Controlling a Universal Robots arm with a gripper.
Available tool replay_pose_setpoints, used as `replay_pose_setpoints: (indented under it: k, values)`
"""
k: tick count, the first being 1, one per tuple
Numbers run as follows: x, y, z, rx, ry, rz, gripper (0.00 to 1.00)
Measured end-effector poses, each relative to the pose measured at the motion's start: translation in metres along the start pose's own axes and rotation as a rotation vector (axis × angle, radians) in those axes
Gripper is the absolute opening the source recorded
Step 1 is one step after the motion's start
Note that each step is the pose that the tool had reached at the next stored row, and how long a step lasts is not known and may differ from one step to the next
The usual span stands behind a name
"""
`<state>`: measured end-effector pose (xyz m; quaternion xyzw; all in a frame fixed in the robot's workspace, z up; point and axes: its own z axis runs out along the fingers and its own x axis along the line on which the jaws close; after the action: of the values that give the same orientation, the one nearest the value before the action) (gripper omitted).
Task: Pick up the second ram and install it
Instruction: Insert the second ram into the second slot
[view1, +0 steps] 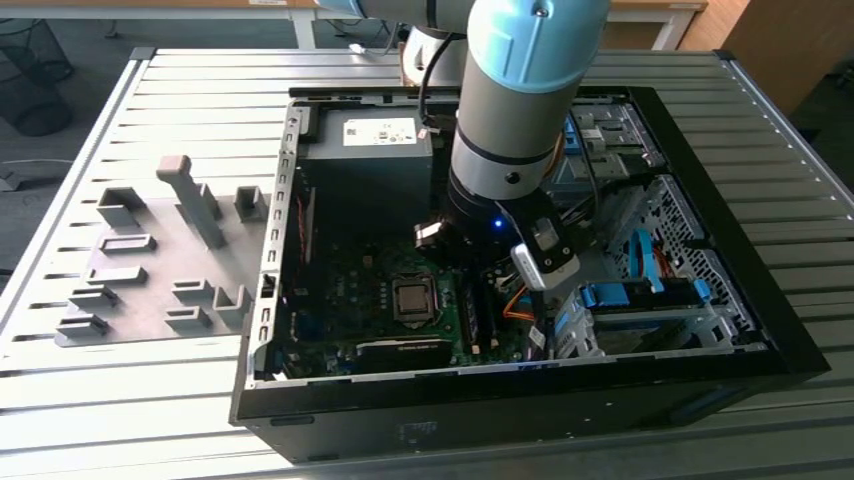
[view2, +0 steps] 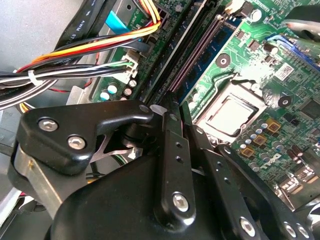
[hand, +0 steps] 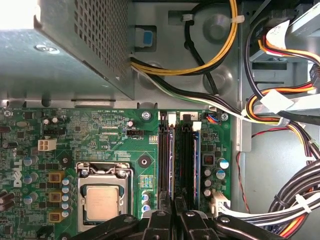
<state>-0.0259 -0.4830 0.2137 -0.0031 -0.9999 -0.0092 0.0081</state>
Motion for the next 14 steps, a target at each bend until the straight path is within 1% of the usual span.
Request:
replay_pose_setpoints:
  k: [4, 8, 14]
  values:
    - [-0.0005, 0.0000, 0.0000, 0.0000, 0.0006, 0.000, 0.14]
    - [-0.0011, 0.0000, -0.0001, 0.0001, 0.0029, 0.000, 0.14]
    - [-0.0012, 0.0000, 0.0005, 0.0002, 0.0035, 0.000, 0.14]
